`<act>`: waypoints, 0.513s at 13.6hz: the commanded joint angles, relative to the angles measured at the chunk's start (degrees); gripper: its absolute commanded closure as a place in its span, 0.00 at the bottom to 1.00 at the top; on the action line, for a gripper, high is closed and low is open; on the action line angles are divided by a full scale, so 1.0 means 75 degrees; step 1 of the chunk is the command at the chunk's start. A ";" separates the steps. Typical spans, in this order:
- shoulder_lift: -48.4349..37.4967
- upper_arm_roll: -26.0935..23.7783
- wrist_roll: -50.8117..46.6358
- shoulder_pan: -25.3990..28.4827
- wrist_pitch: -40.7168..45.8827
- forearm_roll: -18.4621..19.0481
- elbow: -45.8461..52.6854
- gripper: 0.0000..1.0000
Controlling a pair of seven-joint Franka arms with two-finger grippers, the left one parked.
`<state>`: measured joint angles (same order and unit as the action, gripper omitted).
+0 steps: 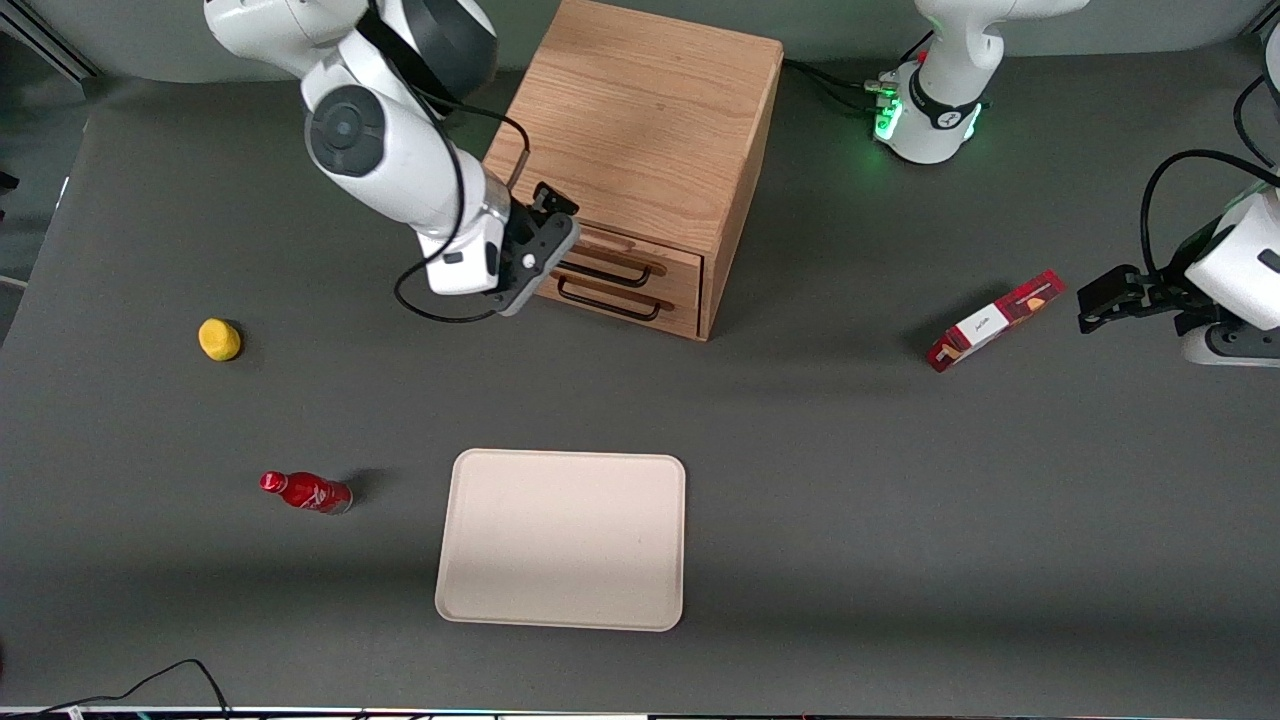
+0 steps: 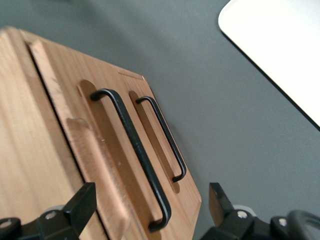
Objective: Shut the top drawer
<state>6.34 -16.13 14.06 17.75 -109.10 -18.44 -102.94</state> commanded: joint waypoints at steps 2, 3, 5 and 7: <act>-0.0552 0.0052 -0.0934 -0.0840 0.0145 -0.0202 -0.0021 0.00; -0.0692 0.0076 -0.1054 -0.1133 0.0145 -0.0143 -0.0033 0.00; -0.1008 0.0437 -0.1055 -0.1684 0.0157 -0.0015 -0.0091 0.00; -0.1208 0.0941 -0.1043 -0.2200 0.0157 0.0558 -0.0092 0.00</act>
<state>-0.07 -11.35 7.81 4.15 -108.87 -17.00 -102.75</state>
